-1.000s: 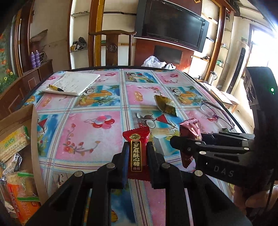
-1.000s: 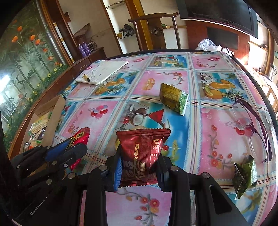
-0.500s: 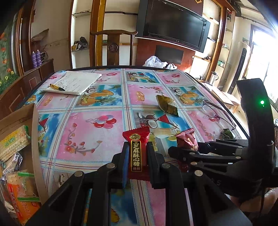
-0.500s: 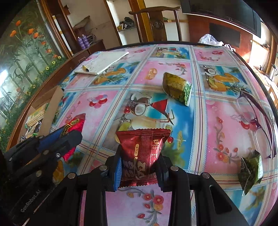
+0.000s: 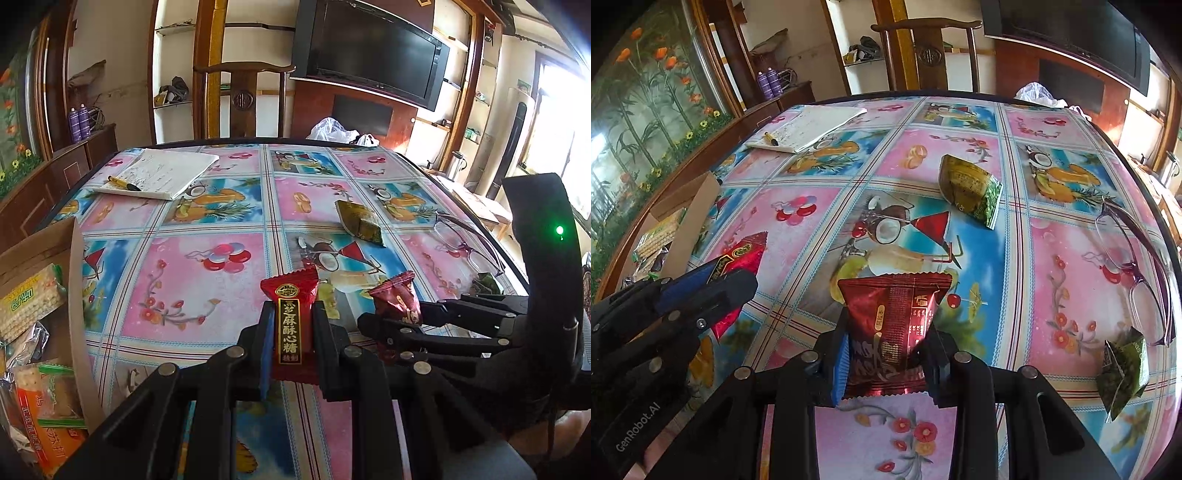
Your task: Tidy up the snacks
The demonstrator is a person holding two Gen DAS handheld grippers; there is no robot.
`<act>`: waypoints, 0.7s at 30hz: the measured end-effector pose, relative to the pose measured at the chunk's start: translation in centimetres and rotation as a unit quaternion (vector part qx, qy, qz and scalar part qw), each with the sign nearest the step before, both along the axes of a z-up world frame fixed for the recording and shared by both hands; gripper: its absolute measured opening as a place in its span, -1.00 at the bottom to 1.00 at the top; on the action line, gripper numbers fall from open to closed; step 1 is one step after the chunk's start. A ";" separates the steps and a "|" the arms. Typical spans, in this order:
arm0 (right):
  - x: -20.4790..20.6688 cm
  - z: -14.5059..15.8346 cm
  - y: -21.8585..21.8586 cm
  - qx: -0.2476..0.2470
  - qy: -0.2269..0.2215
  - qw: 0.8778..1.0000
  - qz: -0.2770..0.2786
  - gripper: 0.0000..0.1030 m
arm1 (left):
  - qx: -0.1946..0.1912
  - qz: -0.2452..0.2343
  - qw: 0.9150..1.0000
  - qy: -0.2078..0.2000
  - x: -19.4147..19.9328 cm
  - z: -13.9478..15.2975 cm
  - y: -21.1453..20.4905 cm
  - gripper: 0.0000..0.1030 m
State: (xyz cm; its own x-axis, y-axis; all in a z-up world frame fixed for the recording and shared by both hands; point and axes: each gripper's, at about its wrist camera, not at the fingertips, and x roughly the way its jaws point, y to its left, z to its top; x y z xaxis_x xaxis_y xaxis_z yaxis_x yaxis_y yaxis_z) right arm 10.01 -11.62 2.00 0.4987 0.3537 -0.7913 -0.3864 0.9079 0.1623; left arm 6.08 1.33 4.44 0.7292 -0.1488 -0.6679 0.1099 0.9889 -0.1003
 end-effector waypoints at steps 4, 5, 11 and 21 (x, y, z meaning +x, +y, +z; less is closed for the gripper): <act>0.0 0.1 -0.1 0.005 0.010 1.000 0.002 -0.31 | -0.002 0.000 1.000 -0.002 -0.1 0.1 0.0 -0.65; 0.0 0.1 -0.1 0.002 0.010 1.000 0.002 -0.32 | -0.002 0.000 1.000 -0.002 -0.1 0.1 0.0 -0.65; -0.4 1.3 -0.5 0.022 -0.009 1.000 -0.008 -0.34 | -0.004 -0.001 1.000 -0.006 -0.2 0.4 0.1 -0.65; -1.3 2.7 0.2 0.045 -0.040 0.998 0.011 -0.33 | -0.008 0.003 1.000 -0.010 -0.2 0.6 0.3 -0.65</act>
